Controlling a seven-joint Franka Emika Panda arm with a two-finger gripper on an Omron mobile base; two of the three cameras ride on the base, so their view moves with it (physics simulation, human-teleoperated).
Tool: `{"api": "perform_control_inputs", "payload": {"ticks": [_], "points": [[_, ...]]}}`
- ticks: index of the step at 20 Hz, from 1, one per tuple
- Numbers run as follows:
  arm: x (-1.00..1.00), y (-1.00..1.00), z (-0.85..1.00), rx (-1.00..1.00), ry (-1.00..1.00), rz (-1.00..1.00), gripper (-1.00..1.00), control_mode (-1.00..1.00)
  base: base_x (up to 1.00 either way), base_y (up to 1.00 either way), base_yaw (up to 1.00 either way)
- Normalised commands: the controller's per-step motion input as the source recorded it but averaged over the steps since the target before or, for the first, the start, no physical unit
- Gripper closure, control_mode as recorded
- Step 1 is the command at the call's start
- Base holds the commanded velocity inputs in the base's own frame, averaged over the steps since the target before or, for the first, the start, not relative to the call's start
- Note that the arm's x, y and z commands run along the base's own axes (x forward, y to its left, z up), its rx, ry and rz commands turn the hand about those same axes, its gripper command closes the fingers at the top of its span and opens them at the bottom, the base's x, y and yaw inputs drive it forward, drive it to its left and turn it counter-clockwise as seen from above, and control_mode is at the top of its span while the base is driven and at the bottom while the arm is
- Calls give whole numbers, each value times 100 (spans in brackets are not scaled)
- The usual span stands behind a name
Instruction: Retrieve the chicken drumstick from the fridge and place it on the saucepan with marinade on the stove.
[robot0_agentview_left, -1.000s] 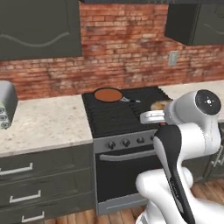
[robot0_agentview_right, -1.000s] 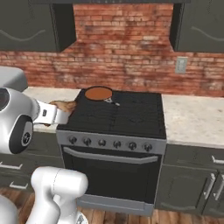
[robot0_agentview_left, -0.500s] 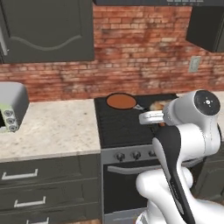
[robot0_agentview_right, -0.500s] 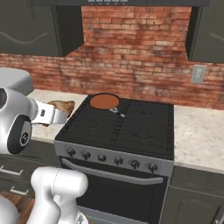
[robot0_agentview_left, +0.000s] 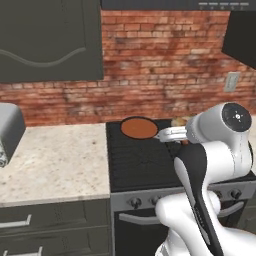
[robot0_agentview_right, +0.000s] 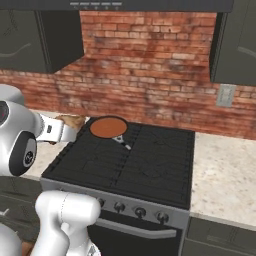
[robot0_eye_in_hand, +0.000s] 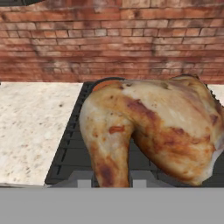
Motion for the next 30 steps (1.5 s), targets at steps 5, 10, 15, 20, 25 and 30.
{"api": "perform_control_inputs", "payload": {"ticks": [5,10,15,20,25,30], "points": [[0,0,0,0,0,0,100,100,55,-29,2],[0,0,0,0,0,0,100,100,54,-24,2],[0,0,0,0,0,0,100,100,43,-18,1],[0,0,0,0,0,0,100,100,6,0,2],[0,0,0,0,0,0,100,100,0,0,0],[0,0,0,0,0,0,100,100,0,0,0]]}}
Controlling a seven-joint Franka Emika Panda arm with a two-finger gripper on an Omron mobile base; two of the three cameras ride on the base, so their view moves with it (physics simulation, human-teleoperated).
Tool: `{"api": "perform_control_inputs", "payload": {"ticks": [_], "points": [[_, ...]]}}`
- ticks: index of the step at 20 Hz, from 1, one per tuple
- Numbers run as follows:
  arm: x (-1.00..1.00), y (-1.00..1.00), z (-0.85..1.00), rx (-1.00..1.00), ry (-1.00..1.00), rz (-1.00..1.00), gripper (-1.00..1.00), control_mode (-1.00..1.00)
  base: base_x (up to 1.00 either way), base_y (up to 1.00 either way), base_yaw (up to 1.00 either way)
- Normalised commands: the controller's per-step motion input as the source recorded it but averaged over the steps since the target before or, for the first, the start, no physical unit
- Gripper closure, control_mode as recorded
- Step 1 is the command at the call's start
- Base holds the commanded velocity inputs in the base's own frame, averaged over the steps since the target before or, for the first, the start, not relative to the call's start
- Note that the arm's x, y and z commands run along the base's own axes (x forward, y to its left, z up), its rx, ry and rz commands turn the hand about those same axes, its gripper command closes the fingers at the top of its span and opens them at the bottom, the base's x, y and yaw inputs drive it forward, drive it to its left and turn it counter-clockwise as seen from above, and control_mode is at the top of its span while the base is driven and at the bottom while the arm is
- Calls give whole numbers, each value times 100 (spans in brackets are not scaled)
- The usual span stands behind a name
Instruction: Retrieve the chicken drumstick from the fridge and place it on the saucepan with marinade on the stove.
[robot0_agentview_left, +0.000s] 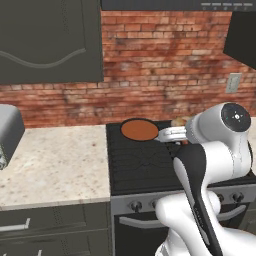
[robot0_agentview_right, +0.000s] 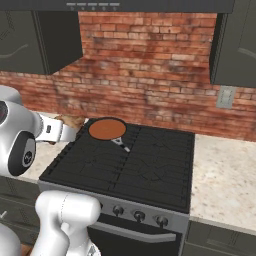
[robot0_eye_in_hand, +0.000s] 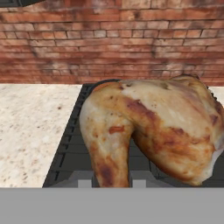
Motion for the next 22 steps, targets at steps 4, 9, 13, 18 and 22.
{"api": "perform_control_inputs", "payload": {"ticks": [4,9,13,18,22], "points": [[14,-1,0,0,3,0,100,-100,0,0,0],[30,-6,1,0,15,1,100,-100,0,0,0],[42,0,2,0,24,0,100,-100,0,0,0],[53,-7,-12,0,23,0,100,-100,0,0,0],[50,-1,-24,0,19,-1,100,-100,0,0,0]]}}
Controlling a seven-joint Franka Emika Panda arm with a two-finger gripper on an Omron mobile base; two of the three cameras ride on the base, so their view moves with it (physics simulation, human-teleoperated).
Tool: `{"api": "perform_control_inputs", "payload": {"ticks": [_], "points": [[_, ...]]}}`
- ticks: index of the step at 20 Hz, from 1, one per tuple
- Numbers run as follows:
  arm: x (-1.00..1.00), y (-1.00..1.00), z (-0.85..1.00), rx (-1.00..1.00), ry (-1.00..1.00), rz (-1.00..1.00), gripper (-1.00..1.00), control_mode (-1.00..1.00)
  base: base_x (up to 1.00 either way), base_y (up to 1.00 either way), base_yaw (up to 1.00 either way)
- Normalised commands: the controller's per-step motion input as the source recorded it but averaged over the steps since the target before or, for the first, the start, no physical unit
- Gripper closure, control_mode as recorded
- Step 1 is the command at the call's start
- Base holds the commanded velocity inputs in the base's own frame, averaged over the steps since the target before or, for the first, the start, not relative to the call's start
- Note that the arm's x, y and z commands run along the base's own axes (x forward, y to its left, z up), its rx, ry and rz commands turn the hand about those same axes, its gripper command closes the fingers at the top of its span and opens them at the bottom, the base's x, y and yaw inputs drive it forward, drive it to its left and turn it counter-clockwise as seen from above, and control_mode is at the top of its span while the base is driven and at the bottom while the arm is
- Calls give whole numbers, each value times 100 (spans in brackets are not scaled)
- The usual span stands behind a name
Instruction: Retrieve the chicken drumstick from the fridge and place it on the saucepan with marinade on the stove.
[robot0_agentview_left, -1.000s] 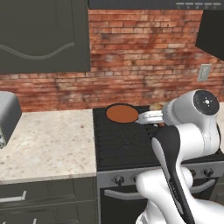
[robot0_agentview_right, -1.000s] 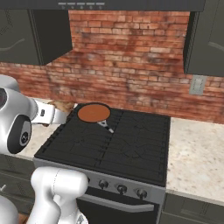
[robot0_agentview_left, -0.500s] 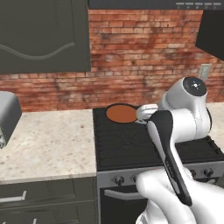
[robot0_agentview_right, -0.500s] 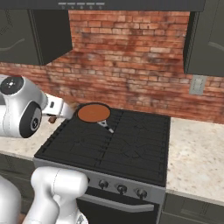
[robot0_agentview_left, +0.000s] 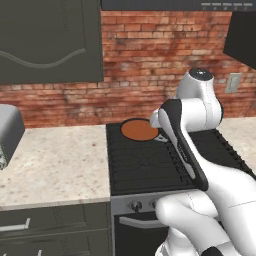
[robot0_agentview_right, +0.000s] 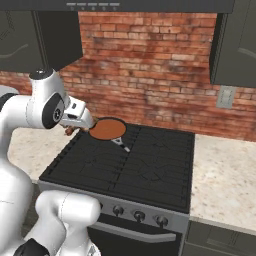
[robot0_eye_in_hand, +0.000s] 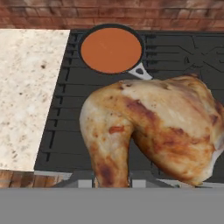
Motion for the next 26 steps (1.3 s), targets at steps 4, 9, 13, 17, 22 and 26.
{"api": "perform_control_inputs", "payload": {"ticks": [4,9,13,17,22,26], "points": [[54,0,-36,0,2,-5,100,-100,0,0,0],[60,0,-38,0,0,-1,100,-100,0,0,0],[73,0,-41,0,-2,-1,100,-100,0,0,0],[57,0,-26,0,-6,0,100,-100,0,0,0],[45,0,-7,0,0,0,100,-100,0,0,0],[41,0,-6,0,0,0,100,-100,0,0,0]]}}
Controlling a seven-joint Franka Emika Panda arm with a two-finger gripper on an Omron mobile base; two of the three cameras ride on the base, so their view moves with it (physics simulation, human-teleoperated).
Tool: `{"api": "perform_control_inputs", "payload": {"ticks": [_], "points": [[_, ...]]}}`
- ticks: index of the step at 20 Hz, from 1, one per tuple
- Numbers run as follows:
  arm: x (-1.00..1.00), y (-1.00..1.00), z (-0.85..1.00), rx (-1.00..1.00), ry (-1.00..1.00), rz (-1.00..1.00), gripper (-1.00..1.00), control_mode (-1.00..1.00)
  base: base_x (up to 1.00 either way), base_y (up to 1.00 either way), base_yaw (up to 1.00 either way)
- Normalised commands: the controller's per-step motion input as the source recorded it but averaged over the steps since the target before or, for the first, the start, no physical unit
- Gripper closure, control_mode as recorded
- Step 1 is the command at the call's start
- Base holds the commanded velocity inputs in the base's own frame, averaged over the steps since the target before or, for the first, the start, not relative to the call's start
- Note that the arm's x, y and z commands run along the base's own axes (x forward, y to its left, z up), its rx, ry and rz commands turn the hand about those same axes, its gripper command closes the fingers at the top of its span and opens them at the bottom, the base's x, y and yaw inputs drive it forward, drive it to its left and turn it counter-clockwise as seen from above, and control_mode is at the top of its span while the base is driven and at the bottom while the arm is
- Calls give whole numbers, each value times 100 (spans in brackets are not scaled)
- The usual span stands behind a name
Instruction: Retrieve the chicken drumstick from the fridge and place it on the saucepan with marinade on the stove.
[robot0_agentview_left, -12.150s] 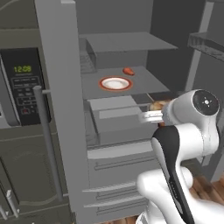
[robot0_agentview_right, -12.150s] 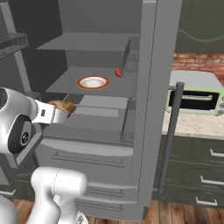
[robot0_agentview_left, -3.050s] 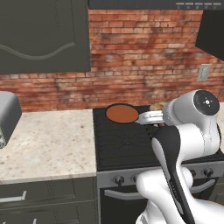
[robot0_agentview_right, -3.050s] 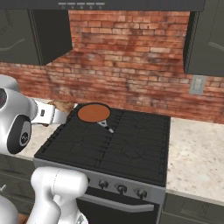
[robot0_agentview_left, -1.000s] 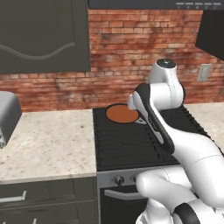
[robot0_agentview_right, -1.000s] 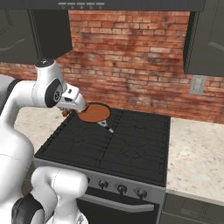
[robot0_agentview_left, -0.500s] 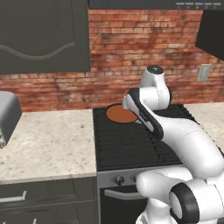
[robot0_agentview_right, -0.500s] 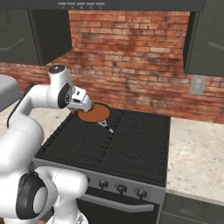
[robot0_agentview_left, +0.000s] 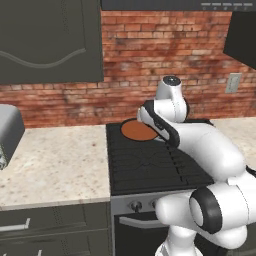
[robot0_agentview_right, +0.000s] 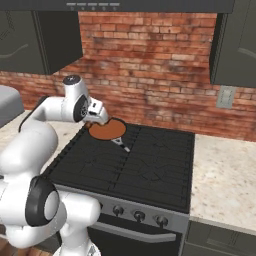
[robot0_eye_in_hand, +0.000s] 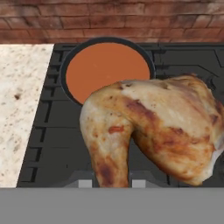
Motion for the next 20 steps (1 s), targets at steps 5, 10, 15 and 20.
{"api": "perform_control_inputs", "payload": {"ticks": [5,10,15,20], "points": [[27,1,-11,0,-1,0,100,-100,0,0,0],[30,10,-21,0,-4,0,100,-100,0,0,0],[42,13,-28,0,-1,0,100,-100,0,0,0],[51,2,-25,0,1,0,100,-100,0,0,0]]}}
